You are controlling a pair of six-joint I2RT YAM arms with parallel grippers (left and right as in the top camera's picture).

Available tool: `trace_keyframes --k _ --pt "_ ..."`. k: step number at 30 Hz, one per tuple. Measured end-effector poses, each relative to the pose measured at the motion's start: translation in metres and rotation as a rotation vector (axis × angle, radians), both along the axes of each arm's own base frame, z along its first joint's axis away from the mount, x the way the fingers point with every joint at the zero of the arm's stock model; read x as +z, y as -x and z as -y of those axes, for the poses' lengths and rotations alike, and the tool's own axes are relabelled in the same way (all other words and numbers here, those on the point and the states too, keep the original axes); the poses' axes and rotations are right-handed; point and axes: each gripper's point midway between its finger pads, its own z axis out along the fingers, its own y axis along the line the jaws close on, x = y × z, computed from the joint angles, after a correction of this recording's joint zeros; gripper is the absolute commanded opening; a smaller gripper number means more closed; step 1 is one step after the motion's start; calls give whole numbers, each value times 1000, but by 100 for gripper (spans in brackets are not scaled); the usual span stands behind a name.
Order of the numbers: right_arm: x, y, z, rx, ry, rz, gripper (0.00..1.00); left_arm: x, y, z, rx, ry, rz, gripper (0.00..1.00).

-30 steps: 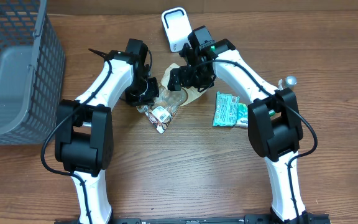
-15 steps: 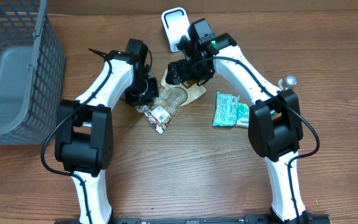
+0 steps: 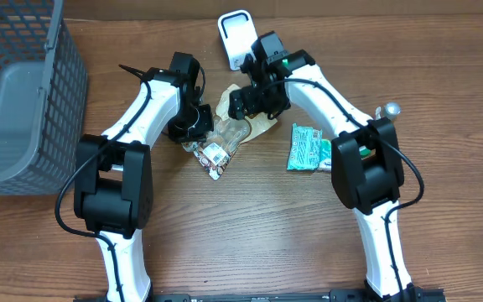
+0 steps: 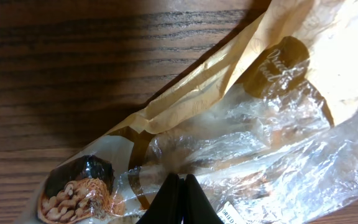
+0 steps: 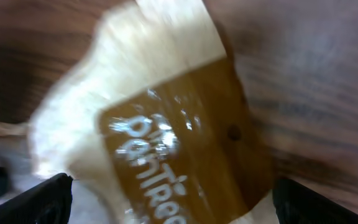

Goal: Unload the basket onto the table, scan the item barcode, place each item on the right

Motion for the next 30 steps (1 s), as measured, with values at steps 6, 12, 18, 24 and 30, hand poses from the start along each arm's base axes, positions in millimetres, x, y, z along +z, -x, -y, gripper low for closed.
trace_keyframes --k 6,12,18,24,30 --pt "-11 4 1 6 3 -10 95 0 0 0 0 0 0 4" --pt "-9 15 -6 34 -74 -54 87 0 0 -1 0 -3 0 4" --pt "-3 44 -25 92 -230 -185 77 -2 1 -4 2 -22 -1 4" --pt "0 62 -38 118 -348 -279 75 -2 0 -8 6 -38 1 4" --pt "9 66 -51 141 -448 -309 75 -4 1 -11 9 -47 -2 4"
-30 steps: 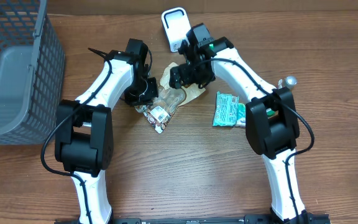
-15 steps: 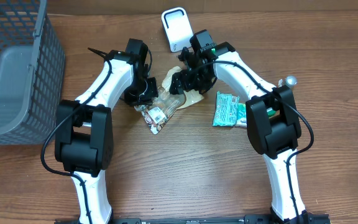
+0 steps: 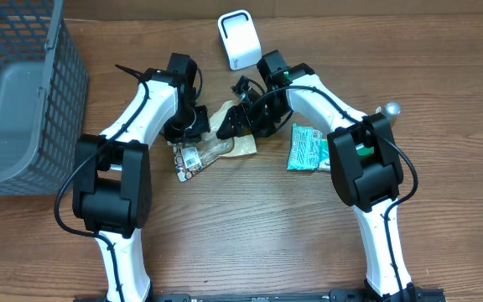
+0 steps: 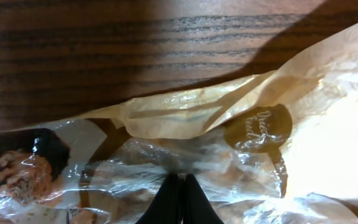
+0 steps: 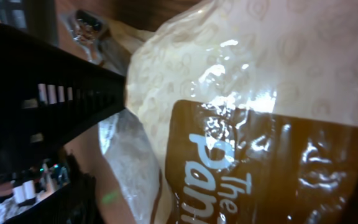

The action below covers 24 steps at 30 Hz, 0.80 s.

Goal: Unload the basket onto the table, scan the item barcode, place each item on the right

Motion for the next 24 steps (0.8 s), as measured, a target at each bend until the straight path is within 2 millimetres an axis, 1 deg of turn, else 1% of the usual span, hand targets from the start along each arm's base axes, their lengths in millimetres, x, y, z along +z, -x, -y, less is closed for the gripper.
trace_keyframes --k 6,9,11,13,15,17,20,24 --pt "4 2 -3 5 -29 -11 76 1 0 1 -3 7 1 4" --pt "5 2 -4 6 -37 -16 76 9 0 -1 5 37 -21 4" --pt "6 3 -5 7 -45 -18 76 23 -5 -1 8 62 -21 4" --pt "7 3 -5 8 -49 -20 76 41 -13 -4 17 83 -6 4" --pt "7 3 -6 9 -53 -20 77 61 -23 -10 36 100 17 4" --pt "7 3 -6 9 -52 -20 76 73 -26 -17 53 102 21 4" --pt "7 3 -6 10 -49 -20 76 75 -16 -33 77 64 -27 4" --pt "6 4 -6 11 -44 -19 76 65 -2 -55 92 -56 -77 4"
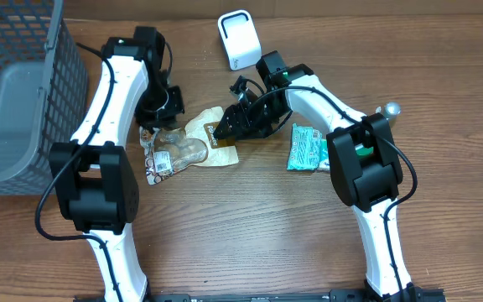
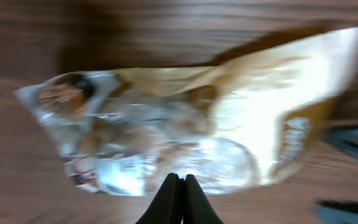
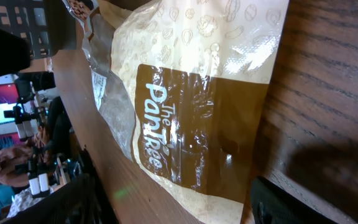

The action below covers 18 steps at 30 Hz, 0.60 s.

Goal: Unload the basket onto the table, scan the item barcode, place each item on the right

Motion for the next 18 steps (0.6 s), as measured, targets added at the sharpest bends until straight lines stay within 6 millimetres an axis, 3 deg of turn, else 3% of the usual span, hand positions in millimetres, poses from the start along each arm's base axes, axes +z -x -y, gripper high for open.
trace_keyframes --k 7,18 --pt "0 1 0 1 3 -1 77 -21 21 -27 -7 -149 -74 4" --pt "0 1 0 0 3 -2 77 -25 28 -50 20 -209 -103 4"
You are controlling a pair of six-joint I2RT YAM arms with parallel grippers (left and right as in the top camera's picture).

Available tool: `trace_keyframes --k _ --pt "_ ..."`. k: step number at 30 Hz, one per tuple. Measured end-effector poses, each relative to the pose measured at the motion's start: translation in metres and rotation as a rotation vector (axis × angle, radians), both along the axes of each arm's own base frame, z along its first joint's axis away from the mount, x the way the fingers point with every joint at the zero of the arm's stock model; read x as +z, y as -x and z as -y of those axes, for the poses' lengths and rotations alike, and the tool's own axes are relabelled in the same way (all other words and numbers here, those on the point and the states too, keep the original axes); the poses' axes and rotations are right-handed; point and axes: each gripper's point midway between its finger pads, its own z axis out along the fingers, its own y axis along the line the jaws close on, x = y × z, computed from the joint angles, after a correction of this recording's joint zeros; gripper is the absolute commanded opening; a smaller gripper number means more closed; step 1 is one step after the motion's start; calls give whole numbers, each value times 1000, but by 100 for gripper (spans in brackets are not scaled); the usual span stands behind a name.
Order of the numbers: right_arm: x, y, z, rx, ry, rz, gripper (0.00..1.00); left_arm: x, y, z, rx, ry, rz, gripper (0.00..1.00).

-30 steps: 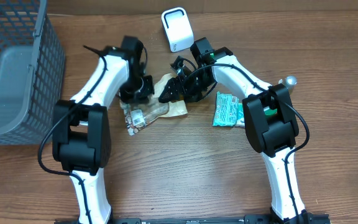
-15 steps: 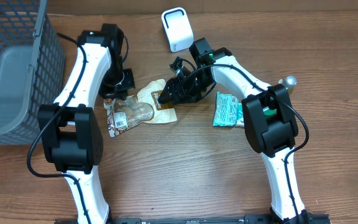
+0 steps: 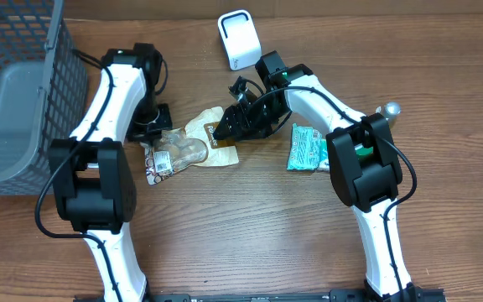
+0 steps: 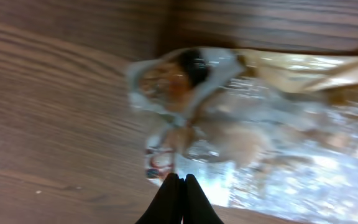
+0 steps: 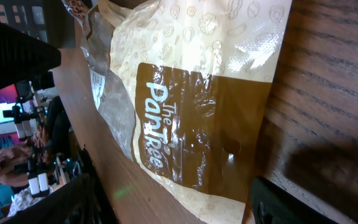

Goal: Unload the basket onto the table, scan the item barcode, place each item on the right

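Note:
A clear-and-tan bag of nuts (image 3: 187, 149) lies flat on the wooden table with its brown printed end toward the right. A white label (image 3: 163, 164) shows at its left end. My left gripper (image 3: 147, 127) is shut at that left end. In the left wrist view its closed tips (image 4: 179, 182) sit over the bag's (image 4: 253, 130) edge, with nothing visibly between them. My right gripper (image 3: 227, 127) is open at the brown end. In the right wrist view the right gripper (image 5: 169, 190) straddles the bag (image 5: 197, 106). The white scanner (image 3: 238, 39) stands at the back.
A grey mesh basket (image 3: 15, 92) fills the far left. A green packet (image 3: 309, 147) lies to the right of the bag, under the right arm. A small silver knob (image 3: 390, 109) stands further right.
My left gripper has moved from behind the bag to its left end, nearer the table. The bag and my right gripper are where they were.
The bag first lay mid-table, with my left gripper shut at its clear part and my right gripper over its brown end. It then lay turned and further left. Later it lay flat, further left again, my left gripper behind it. Now that gripper is at its left end.

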Motion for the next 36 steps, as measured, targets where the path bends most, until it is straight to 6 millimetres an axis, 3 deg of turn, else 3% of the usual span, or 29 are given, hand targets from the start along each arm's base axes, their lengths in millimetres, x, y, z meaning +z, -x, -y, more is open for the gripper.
trace_keyframes --k 5,15,27,36 --pt "0 0 0 0 1 0 77 -17 8 -11 14 -26 -20 4" --pt "-6 1 6 -6 50 -1 77 -51 19 -7 14 4 -23 4" --pt "-10 0 8 -32 81 -18 77 -55 17 1 19 47 -11 4" --pt "-11 4 -10 -23 71 -3 76 -56 16 4 21 61 -7 4"
